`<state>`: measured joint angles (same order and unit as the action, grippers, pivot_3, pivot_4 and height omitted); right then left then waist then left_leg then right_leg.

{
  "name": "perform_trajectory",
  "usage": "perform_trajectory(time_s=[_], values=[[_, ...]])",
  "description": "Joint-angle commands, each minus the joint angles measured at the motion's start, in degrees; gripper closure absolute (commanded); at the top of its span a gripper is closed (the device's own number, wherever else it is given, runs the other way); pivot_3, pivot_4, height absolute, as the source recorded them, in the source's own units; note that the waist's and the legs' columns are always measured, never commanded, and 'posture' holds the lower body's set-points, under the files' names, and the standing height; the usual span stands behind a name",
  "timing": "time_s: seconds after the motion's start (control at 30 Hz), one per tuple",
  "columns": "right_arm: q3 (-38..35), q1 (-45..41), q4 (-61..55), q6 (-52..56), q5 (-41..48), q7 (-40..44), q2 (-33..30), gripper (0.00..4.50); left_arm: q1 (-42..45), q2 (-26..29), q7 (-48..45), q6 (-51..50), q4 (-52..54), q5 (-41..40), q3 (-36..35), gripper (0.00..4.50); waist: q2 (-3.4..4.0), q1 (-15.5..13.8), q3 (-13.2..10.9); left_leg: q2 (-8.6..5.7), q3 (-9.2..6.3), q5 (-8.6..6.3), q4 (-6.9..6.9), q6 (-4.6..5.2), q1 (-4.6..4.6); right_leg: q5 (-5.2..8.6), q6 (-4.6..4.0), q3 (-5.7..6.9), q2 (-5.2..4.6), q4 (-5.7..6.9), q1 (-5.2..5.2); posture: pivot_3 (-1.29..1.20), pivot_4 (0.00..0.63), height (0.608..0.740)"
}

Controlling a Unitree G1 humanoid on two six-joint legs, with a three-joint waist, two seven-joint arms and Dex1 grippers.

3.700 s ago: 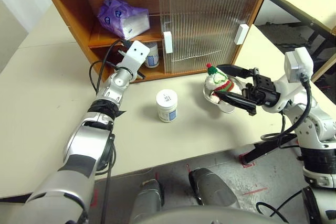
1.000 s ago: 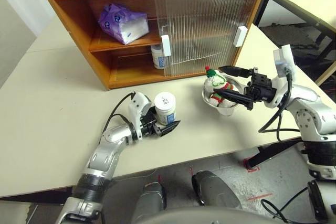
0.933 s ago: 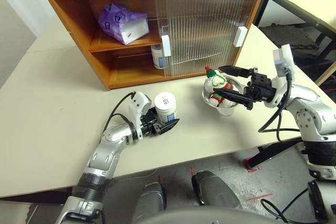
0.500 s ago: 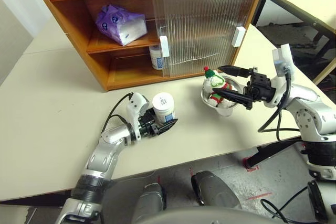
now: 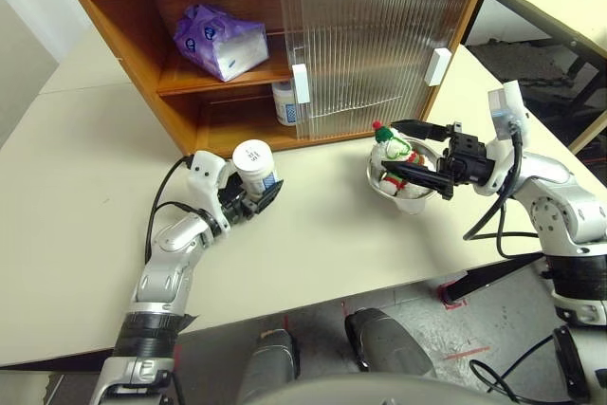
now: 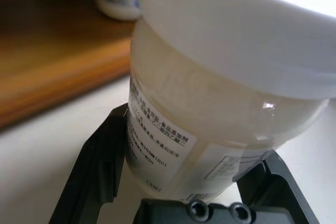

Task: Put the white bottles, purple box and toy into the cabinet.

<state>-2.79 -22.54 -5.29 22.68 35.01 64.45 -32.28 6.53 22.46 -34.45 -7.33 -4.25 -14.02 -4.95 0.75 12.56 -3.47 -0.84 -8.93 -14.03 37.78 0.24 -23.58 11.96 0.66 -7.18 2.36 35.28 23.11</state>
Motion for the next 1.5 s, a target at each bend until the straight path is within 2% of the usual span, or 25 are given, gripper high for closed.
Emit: perform_trajectory(time_s=[0.03, 0.5, 1.0, 1.5], values=[[0.72, -0.56, 0.00, -0.26, -0.49, 0.21, 0.10, 0.00, 1.19, 0.12, 1.85, 1.70, -0.72, 0.64, -1.45, 1.31, -0.01, 0.00, -0.01, 0.00, 0.01, -0.01, 0.00, 0.01, 0.00, 0.01, 0.00, 0.00, 0.00, 0.00, 0.00, -0.29, 0.077, 0.740], [0.67, -0.85, 0.75, -1.01, -0.65, 0.79, -0.01, 0.00, 5.50, 0.11, 8.89, 2.46, -5.24, 3.04, -2.94, 1.31, -0.11, 0.02, -0.06, -0.02, 0.08, 0.00, 0.17, 0.07, 0.05, -0.01, 0.13, 0.01, 0.01, 0.03, -0.09, -0.29, 0.071, 0.740], [1.11, -0.36, 1.17, -1.53, -0.83, 1.05, 0.31, 0.00, 15.09, -1.79, 14.53, 3.77, -14.41, 5.10, -2.20, 1.31, -0.32, -0.25, -0.19, -0.04, 0.15, 0.02, 0.25, 0.11, 0.25, -0.05, 0.26, -0.01, 0.03, 0.02, -0.34, -0.28, 0.075, 0.740], [0.84, 0.11, 1.34, -1.78, -0.47, 0.95, 0.75, 0.00, 27.78, -2.16, 18.22, 6.24, -32.97, 8.40, -1.81, 1.31, -0.49, -0.39, -0.30, -0.09, 0.28, 0.13, 0.32, 0.29, 0.28, -0.13, 0.62, -0.06, 0.03, -0.04, -0.42, -0.29, 0.081, 0.740]])
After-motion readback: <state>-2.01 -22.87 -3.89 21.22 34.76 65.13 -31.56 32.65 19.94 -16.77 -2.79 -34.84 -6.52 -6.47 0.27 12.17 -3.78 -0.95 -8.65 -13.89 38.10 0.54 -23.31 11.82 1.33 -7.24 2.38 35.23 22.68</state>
